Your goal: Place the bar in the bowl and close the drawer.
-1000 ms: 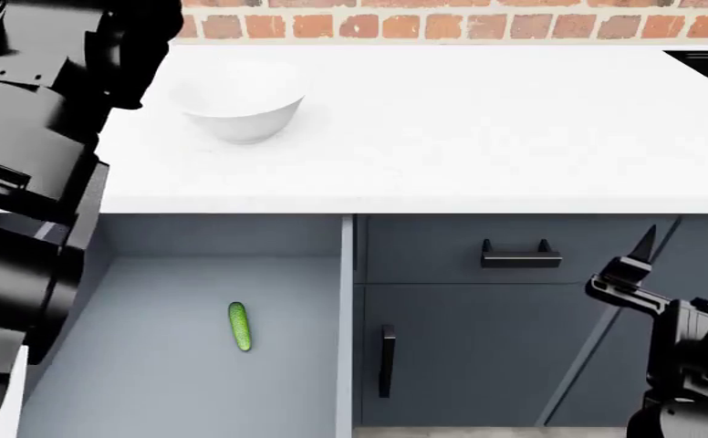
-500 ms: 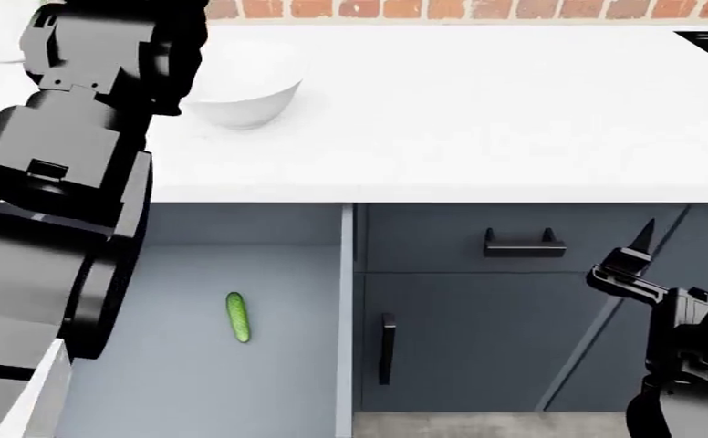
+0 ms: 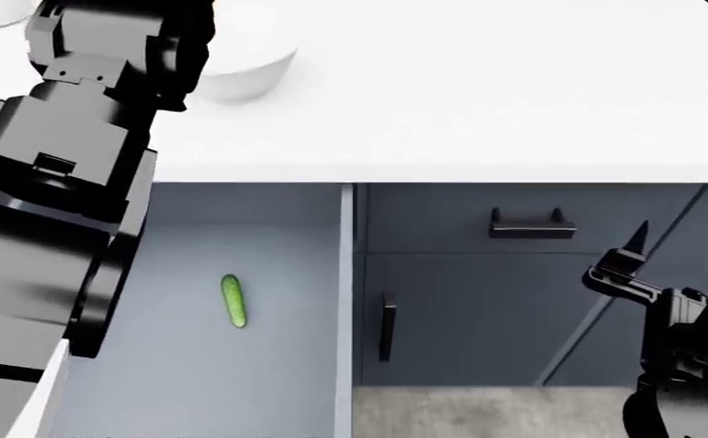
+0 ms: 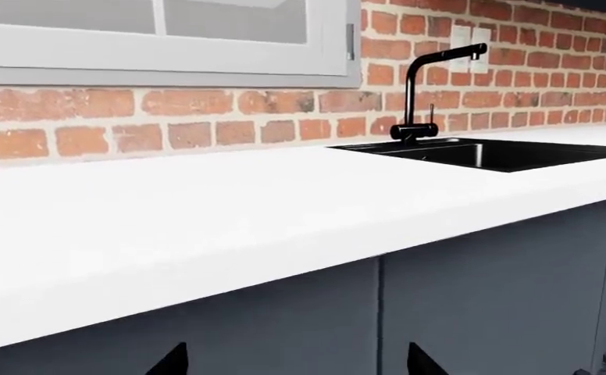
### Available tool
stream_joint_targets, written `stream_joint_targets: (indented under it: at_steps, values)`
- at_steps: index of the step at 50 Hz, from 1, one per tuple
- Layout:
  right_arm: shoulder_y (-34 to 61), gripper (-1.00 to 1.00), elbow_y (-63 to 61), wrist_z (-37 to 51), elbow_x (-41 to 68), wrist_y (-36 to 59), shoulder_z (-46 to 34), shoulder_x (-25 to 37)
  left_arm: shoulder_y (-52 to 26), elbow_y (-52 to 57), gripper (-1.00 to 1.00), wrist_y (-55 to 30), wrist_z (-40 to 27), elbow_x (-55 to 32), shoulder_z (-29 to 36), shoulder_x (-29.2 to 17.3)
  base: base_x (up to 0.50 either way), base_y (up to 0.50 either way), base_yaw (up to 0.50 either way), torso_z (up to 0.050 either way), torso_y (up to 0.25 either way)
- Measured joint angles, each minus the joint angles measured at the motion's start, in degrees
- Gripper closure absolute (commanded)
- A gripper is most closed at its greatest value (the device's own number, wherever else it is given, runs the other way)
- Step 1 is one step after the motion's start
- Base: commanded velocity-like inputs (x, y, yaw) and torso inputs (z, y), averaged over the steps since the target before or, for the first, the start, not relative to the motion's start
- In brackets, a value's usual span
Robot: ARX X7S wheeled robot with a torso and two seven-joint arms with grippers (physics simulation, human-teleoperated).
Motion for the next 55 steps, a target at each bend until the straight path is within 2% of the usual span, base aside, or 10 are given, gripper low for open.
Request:
stream_joint_targets:
  at_steps: [16,55]
  values:
    - [1.0,-1.00,2.3,-0.8,0.1,-0.9,-0.6,-0.3,-0.1,0.0,1.00,-0.2,-0.4,0.1,0.9,0.1,0.00,0.00,0.00,0.000,-0.121]
    - [3.8,-1.00,7.9,-2.3,0.4,-2.3,-1.8,-0.5,0.1,0.0,1.00,3.7,-0.8,8.5,-5.6,0.1,0.00,0.00,0.00,0.000,-0.001]
